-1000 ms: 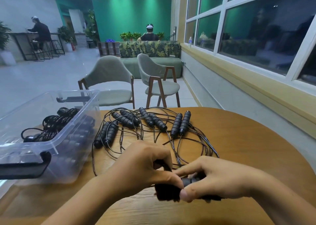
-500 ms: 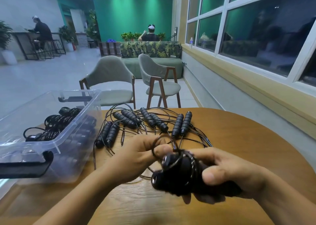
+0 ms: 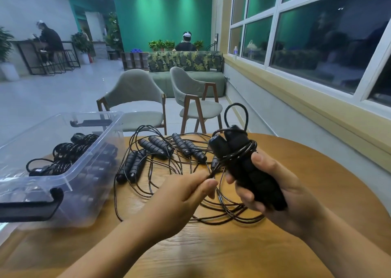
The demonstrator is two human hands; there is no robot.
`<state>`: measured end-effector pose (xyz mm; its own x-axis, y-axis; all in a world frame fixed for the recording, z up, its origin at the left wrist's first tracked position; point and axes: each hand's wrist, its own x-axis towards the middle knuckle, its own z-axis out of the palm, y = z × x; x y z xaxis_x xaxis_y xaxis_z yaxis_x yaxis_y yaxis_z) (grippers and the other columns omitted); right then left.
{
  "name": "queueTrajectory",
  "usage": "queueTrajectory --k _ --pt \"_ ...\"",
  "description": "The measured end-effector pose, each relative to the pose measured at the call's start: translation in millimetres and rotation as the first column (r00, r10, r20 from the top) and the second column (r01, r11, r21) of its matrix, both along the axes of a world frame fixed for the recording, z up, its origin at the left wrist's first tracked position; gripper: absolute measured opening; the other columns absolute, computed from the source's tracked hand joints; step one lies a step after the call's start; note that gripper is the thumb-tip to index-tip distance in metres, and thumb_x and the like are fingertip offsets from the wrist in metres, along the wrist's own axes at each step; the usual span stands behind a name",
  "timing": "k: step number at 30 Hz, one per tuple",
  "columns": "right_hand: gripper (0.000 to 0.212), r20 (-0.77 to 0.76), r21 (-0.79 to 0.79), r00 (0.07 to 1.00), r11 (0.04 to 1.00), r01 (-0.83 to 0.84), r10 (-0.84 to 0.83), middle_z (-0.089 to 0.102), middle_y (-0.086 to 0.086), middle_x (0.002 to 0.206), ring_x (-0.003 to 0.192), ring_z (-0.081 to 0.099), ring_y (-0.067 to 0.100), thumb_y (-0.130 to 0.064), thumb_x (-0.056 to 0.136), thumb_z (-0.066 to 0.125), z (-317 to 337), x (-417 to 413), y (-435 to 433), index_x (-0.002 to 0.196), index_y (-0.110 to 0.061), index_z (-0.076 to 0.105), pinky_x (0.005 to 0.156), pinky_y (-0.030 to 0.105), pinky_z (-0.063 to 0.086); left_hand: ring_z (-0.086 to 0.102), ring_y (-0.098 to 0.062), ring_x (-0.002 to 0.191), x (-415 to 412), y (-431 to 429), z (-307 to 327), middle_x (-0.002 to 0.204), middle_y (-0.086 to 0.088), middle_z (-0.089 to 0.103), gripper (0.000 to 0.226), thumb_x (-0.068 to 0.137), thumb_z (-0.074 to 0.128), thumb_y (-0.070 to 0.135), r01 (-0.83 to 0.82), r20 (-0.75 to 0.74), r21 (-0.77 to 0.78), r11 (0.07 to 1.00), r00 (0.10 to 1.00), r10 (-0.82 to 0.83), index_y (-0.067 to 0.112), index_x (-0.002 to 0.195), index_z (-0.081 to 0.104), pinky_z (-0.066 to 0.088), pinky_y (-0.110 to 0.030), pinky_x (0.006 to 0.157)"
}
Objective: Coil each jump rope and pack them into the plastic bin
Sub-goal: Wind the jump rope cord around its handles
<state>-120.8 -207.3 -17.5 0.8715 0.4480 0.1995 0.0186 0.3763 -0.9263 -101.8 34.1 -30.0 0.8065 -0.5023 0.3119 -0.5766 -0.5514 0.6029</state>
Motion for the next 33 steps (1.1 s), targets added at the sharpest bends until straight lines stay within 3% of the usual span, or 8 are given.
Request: queueTrajectory --k 5,10,13,18,22,25,29,33 --pt "0.046 -0.028 -0.037 0.978 0.978 0.208 -0.209 0.068 0.025 0.108 0.069 0.054 0.024 -0.041 0.096 0.068 0.3 4.6 1.3 0.139 -0.024 0.065 0.047 0.026 0.042 0.059 -0.004 0.073 -0.5 1.9 0.5 0.078 0.025 0.061 0.026 0.106 0.043 0.052 -0.030 0.025 0.058 0.998 0.999 0.029 0.040 0.095 0.064 0.037 -0.015 0.060" --pt "0.045 0.076 -0.235 0.928 0.898 0.371 -0.364 0.075 0.024 0.105 0.070 0.058 0.026 -0.041 0.096 0.077 0.0 5.1 0.9 0.138 -0.030 0.065 0.050 0.032 0.040 0.062 -0.011 0.073 -1.3 3.9 4.0 0.077 0.013 0.066 0.026 0.105 0.047 0.051 -0.029 0.048 0.071 0.997 0.999 0.025 0.036 0.101 0.067 0.045 -0.022 0.059" --pt "0.050 0.132 -0.314 0.898 0.842 0.439 -0.419 0.077 0.020 0.101 0.071 0.059 0.027 -0.042 0.090 0.073 -0.6 5.5 0.6 0.138 -0.034 0.064 0.052 0.035 0.040 0.061 -0.009 0.072 -0.4 5.8 5.4 0.075 0.013 0.064 0.021 0.105 0.050 0.050 -0.027 0.073 0.066 0.997 0.997 0.022 0.037 0.096 0.065 0.043 -0.021 0.057" --pt "0.047 0.208 -0.472 0.875 0.738 0.482 -0.438 0.080 0.010 0.096 0.069 0.064 0.020 -0.043 0.093 0.073 -1.8 6.8 0.5 0.139 -0.042 0.062 0.057 0.025 0.049 0.061 -0.008 0.070 -1.7 10.7 9.7 0.077 0.018 0.064 0.010 0.102 0.057 0.050 -0.034 0.102 0.028 0.999 0.994 0.031 0.046 0.093 0.061 0.042 -0.017 0.057" --pt "0.042 0.206 -0.615 0.906 0.672 0.413 -0.369 0.082 0.000 0.093 0.069 0.069 0.009 -0.046 0.094 0.075 -2.9 7.3 1.3 0.133 -0.052 0.062 0.066 0.024 0.054 0.065 -0.010 0.072 -2.6 16.0 14.5 0.078 0.017 0.068 0.015 0.097 0.064 0.048 -0.034 0.119 -0.049 0.998 0.992 0.040 0.036 0.099 0.073 0.048 -0.020 0.058" --pt "0.041 0.160 -0.729 0.951 0.617 0.296 -0.266 0.082 -0.009 0.098 0.087 0.077 0.004 -0.052 0.091 0.077 -2.1 6.2 0.9 0.129 -0.059 0.062 0.079 0.027 0.058 0.065 -0.012 0.070 -3.2 19.1 16.8 0.076 0.017 0.068 0.011 0.095 0.069 0.045 -0.030 0.111 -0.037 0.999 0.993 0.034 0.035 0.095 0.073 0.049 -0.021 0.056" --pt "0.038 0.009 -0.813 0.995 0.579 0.068 -0.104 0.082 -0.003 0.101 0.079 0.074 0.011 -0.054 0.091 0.079 0.4 3.9 1.6 0.126 -0.061 0.065 0.077 0.029 0.058 0.063 -0.009 0.071 -5.1 18.4 15.2 0.077 0.019 0.067 0.015 0.091 0.072 0.049 -0.010 0.089 0.007 1.000 0.996 0.009 0.034 0.091 0.075 0.045 -0.018 0.056" --pt "0.043 -0.114 -0.817 0.990 0.559 -0.143 0.086 0.081 0.004 0.107 0.080 0.066 0.019 -0.053 0.094 0.078 5.6 -0.4 -0.7 0.134 -0.055 0.063 0.078 0.042 0.053 0.067 -0.012 0.077 -5.1 17.8 15.7 0.080 0.016 0.069 0.018 0.087 0.075 0.052 0.057 0.100 0.013 0.998 0.993 -0.058 0.034 0.089 0.075 0.054 -0.031 0.062"
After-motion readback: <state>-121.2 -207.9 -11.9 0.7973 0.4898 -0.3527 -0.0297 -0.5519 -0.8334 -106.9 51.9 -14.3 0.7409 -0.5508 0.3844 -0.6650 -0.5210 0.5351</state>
